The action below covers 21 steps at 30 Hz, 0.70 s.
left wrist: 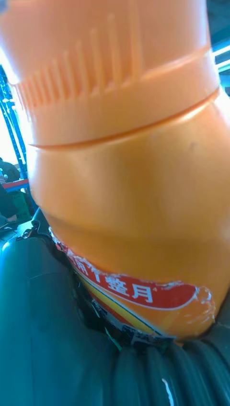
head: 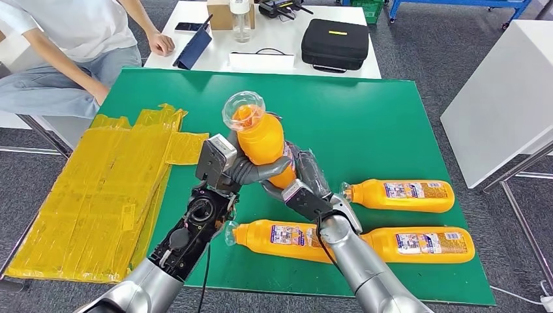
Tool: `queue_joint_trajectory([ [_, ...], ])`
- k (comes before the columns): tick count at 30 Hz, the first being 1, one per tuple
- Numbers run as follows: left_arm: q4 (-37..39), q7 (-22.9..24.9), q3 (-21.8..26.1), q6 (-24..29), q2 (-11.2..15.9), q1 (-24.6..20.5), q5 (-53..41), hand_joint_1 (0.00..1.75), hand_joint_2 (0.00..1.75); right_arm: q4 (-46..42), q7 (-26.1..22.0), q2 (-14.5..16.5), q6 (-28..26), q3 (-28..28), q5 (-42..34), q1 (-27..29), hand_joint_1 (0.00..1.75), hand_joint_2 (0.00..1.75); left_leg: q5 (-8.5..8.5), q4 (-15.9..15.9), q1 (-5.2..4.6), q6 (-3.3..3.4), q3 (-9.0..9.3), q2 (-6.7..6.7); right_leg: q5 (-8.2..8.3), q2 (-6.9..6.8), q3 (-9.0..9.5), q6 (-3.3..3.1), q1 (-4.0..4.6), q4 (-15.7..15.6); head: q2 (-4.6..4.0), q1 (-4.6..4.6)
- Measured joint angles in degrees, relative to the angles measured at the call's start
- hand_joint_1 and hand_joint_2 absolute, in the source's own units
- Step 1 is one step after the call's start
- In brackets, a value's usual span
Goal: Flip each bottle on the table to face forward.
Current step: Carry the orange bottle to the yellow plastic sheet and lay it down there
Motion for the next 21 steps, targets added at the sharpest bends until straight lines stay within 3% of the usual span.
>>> queue_joint_trajectory([
  [9,-0.9,-1.2,0.4,1.2,0.0,0.8,1.6,1.75,1.75,0.0,0.0,0.3,-0.1,0.0,0.4,0.0,1.75,1.75,0.0,0.0,0.0,0.0,0.0,0.01,0.0,0.0,0.0,0.0,0.0,0.0,0.0,0.0],
  [11,-1.4,-2.0,0.7,2.1,-0.1,1.3,2.5,1.75,1.75,-0.2,-0.1,0.3,-0.2,0.0,0.5,-0.1,0.87,1.75,0.0,0.0,0.0,0.0,0.0,0.01,0.0,0.0,-0.01,0.0,0.0,0.0,0.0,0.0],
  [13,-3.4,-4.3,1.8,6.6,-0.4,2.4,3.9,1.75,1.75,-1.7,0.1,0.5,-1.0,0.0,0.5,0.4,0.0,1.75,0.0,0.0,0.0,0.0,0.0,0.01,0.0,0.0,-0.01,0.0,0.0,0.0,0.0,0.0],
  [16,-7.0,-7.5,4.8,16.4,0.0,3.4,3.7,1.75,1.75,-8.1,2.6,0.1,-1.8,-0.2,-2.4,3.2,0.0,1.75,-0.02,0.0,0.01,-0.02,0.0,0.01,-0.01,0.0,-0.03,-0.01,0.01,0.0,0.0,-0.01],
  [21,-7.9,-7.9,7.2,18.1,1.2,3.5,3.7,1.75,1.75,-14.4,4.7,-1.2,-1.9,-0.3,-4.5,5.5,0.0,1.75,-0.01,0.0,0.01,-0.02,0.0,0.01,-0.01,0.0,-0.03,-0.01,0.0,0.0,0.0,0.01],
])
